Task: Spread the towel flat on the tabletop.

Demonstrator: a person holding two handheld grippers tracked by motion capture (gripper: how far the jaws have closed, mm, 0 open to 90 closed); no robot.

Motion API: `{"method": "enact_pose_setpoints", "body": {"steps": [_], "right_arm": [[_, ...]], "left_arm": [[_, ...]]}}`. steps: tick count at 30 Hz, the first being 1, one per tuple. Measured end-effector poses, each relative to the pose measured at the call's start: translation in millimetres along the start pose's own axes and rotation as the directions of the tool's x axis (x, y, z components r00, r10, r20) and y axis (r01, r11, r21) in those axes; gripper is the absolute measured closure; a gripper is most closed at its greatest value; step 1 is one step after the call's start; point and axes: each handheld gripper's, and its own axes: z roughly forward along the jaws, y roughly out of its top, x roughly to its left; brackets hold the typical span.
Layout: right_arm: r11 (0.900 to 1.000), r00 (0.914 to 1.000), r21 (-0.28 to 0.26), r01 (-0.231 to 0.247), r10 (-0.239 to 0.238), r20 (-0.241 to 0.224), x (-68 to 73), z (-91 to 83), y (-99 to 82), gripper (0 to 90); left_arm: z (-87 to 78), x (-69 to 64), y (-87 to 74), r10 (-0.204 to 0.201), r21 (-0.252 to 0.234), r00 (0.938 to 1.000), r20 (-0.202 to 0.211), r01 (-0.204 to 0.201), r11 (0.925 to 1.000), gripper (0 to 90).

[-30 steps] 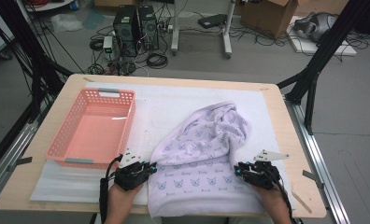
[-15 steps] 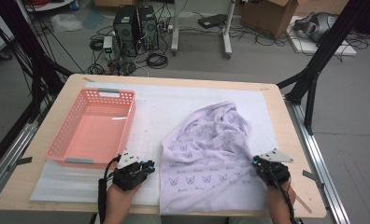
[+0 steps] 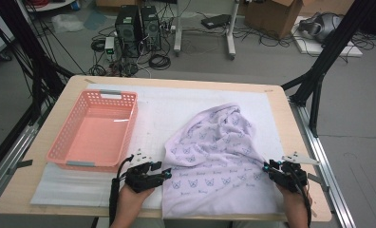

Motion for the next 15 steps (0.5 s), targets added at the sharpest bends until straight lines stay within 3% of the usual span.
{"method": "enact_pose_setpoints", "body": {"steps": [3, 4, 5, 6, 9, 12, 15], "right_arm": [[0.9999, 0.9996, 0.007, -0.009, 0.009, -0.027, -0.6, 2.9, -2.8, 78.3], [1.0000, 0.9992, 0.007, 0.000, 0.000, -0.040, -0.5, 2.8, -2.8, 86.2], [0.9999, 0.9985, 0.006, 0.010, -0.010, -0.054, 0.6, 2.5, -3.1, 87.0], [0.9998, 0.9985, 0.010, 0.018, -0.017, -0.051, 1.3, 1.7, -3.1, 87.4], [0.9999, 0.9980, 0.010, 0.011, -0.011, -0.062, -2.4, -2.9, -4.5, 87.9], [0.9996, 0.9955, -0.010, -0.028, 0.027, -0.090, -7.5, -6.7, -5.2, 88.0], [0.9988, 0.9971, -0.037, -0.033, 0.031, -0.070, -7.9, -5.3, -2.1, 88.3]], "left_arm": [[4.2, -4.4, 1.3, 0.044, 0.019, 0.9984, -0.037, -0.043, 0.9989, 52.0], [3.5, -5.5, -0.1, 0.069, 0.019, 0.9953, -0.068, -0.067, 0.9975, 61.1], [2.2, -4.2, -1.4, 0.079, 0.021, 0.9949, -0.063, -0.078, 0.9968, 79.0], [1.1, -2.3, -1.5, 0.054, 0.021, 0.9973, -0.051, -0.053, 0.9984, 86.8], [-7.2, 3.3, -2.9, 0.029, 0.013, 0.9969, -0.073, -0.028, 0.9995, 87.9], [-10.4, 12.2, -2.2, 0.009, -0.001, 0.9949, -0.100, -0.009, 1.0000, 88.1], [-7.2, 15.1, 6.6, 0.003, -0.020, 0.9913, -0.131, -0.006, 0.9998, 88.1]]}}
